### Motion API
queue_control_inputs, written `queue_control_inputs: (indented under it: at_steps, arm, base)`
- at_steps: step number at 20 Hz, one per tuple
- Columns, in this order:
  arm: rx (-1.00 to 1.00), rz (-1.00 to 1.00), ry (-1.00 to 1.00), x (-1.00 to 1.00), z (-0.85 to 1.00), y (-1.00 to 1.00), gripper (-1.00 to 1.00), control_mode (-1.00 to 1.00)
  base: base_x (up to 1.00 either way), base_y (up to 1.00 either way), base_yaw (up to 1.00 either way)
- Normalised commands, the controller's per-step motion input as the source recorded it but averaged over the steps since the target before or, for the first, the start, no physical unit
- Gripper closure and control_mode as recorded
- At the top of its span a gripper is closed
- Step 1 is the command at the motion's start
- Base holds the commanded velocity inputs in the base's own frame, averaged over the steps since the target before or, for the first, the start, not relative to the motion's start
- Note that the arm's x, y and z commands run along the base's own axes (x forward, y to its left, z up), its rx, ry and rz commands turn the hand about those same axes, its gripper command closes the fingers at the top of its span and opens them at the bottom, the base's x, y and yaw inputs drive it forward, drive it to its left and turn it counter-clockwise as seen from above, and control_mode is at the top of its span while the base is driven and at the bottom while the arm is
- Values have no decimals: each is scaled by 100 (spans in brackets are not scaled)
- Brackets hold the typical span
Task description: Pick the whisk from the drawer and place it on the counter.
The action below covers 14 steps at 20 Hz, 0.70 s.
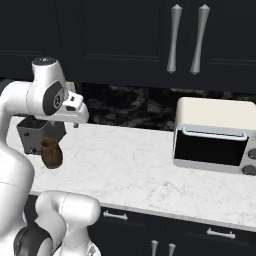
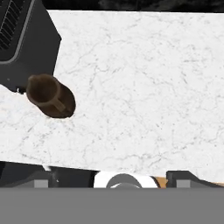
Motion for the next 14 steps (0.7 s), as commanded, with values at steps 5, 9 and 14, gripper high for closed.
queue_control_inputs:
  at_steps: [5, 9, 14]
  arm:
    - [-2, 1, 0, -13, -57, 100, -100, -100]
    - [-11, 11, -3, -28, -63, 100, -100, -100]
    - [-12, 7, -5, -66, -64, 100, -100, -100]
  base:
    - [0, 0, 0]
    - [0, 0, 0]
    - [0, 0, 0]
